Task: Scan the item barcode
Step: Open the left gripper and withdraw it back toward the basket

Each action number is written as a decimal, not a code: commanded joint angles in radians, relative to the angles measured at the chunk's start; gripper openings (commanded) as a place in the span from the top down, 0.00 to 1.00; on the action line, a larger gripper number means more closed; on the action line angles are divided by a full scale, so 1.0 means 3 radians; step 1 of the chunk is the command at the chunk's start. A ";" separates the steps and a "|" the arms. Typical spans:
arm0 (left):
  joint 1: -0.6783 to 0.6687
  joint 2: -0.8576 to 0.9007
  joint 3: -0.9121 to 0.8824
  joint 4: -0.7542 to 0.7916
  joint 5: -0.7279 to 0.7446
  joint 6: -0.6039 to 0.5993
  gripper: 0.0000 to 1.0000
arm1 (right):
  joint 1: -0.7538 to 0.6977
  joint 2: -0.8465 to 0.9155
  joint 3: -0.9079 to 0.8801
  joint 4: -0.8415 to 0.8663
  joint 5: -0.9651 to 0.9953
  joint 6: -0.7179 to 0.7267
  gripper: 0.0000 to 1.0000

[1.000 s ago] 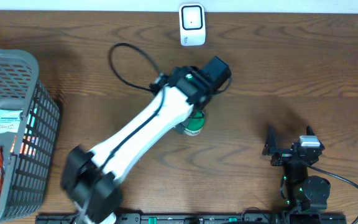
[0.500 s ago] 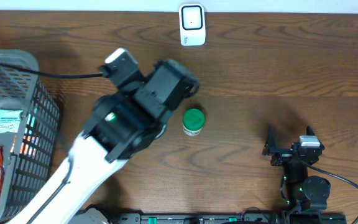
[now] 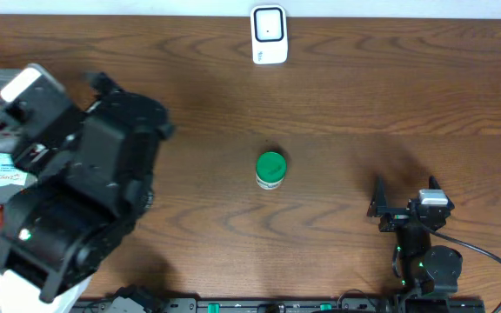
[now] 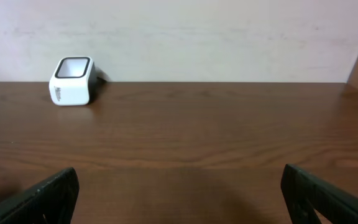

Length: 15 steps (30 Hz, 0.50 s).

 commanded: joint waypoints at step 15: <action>0.1016 -0.0055 0.0000 0.0451 0.2524 0.2491 0.02 | -0.0008 -0.0011 -0.0005 -0.0014 0.0009 0.0033 0.01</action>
